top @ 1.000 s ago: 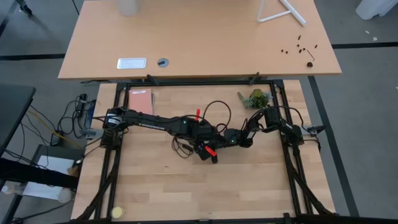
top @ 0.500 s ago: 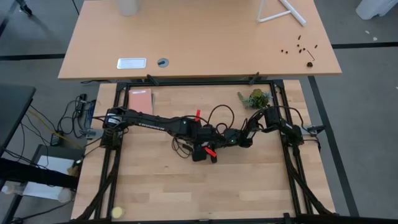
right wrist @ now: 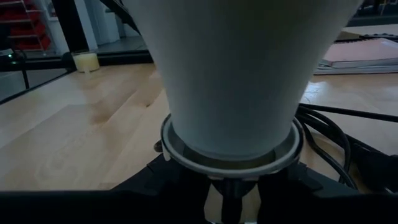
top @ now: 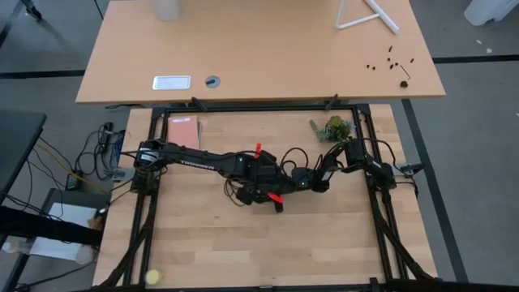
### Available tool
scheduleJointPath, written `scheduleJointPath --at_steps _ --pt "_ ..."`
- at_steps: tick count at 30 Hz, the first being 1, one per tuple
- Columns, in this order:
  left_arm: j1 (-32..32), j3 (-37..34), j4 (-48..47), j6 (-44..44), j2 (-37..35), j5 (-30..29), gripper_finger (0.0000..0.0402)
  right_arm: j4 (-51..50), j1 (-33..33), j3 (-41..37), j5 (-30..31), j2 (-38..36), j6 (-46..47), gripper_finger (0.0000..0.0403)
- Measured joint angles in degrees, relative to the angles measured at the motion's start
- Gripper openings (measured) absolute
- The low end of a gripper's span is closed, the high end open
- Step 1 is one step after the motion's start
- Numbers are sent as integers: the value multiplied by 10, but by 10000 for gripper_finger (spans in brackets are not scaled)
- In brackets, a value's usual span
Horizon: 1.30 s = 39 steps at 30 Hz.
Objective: Screw lightbulb
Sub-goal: Remove the white lightbulb from the silver lamp
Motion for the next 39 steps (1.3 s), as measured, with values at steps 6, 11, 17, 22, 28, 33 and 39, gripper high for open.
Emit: scheduleJointPath --at_steps 6,11,17,22,28,33,39 --pt "0 0 -9 84 0 30 359 0 0 0 -2 0 -3 179" --pt "0 0 -8 77 0 -5 359 0 0 0 -2 0 -3 179" --pt "-7 0 5 40 0 -54 344 0 0 0 -2 0 -4 179" --pt "-17 0 4 2 0 -53 327 0 0 0 -2 0 -5 179" --pt "-31 0 37 -77 0 -32 314 0 0 0 -3 0 -5 179" --pt "-50 0 106 -124 0 -60 308 0 0 0 -3 0 -4 179" --pt "-65 1 61 -120 -1 -71 307 -1 0 0 -3 0 -2 179"
